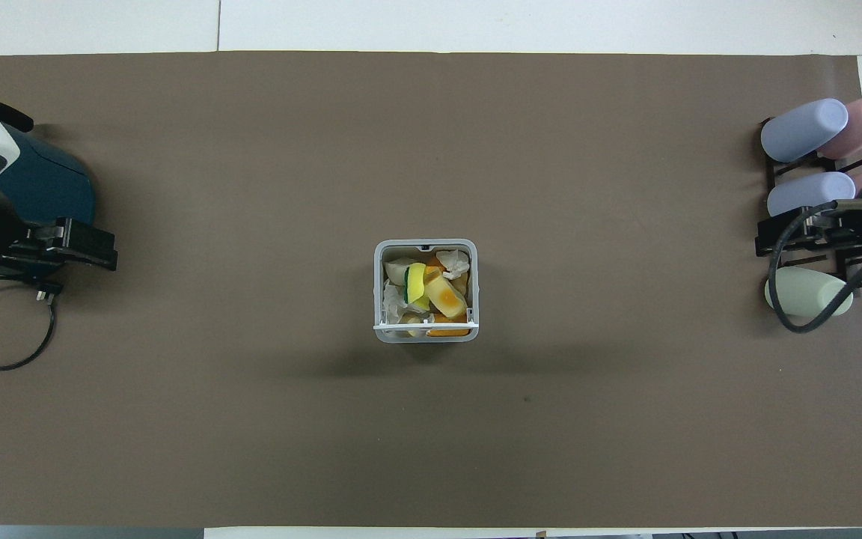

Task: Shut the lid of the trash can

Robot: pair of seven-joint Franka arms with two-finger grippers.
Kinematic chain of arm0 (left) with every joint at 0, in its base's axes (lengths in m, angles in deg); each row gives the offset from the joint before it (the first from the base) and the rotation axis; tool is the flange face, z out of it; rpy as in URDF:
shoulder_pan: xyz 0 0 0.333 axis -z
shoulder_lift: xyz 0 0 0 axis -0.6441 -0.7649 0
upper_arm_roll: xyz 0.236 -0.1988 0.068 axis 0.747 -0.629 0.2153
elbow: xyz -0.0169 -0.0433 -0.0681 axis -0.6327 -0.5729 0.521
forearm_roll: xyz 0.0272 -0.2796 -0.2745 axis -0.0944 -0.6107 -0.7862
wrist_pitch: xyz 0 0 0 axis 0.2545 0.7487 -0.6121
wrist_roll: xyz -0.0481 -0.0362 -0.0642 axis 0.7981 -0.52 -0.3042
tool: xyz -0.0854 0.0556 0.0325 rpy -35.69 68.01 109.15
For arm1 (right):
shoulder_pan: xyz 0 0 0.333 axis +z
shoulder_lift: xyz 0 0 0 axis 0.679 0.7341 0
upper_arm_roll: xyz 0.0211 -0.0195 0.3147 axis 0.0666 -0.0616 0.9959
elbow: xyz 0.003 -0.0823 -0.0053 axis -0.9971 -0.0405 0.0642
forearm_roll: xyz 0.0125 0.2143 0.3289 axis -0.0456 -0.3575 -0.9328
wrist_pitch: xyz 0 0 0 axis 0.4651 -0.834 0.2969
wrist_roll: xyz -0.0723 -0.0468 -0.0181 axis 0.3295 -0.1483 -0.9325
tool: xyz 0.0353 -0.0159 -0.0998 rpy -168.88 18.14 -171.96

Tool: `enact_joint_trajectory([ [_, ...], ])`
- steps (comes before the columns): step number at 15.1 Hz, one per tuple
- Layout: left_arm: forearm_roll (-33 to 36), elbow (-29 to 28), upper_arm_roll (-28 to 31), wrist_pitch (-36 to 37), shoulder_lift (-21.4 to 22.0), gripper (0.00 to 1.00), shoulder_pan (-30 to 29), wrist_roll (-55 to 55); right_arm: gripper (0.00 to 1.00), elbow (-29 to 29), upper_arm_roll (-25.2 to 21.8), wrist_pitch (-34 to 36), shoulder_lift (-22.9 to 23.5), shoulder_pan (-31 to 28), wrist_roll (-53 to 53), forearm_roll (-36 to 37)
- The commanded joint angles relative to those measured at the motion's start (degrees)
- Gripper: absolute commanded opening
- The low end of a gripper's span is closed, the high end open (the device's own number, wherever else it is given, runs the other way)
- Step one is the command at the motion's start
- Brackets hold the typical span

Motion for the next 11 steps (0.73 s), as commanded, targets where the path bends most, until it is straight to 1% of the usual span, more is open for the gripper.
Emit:
enact_joint_trajectory([
  [1,0.29,-0.31,-0.11,-0.31,0.20,1.00,0.04,0.64,1.00,0.41,0.45,0.60,0.23,-0.79,-0.86,0.10],
  [11,-0.85,-0.93,-0.46,-0.05,0.73,1.00,0.21,0.90,1.00,0.50,0.45,0.60,0.23,-0.79,-0.86,0.10],
])
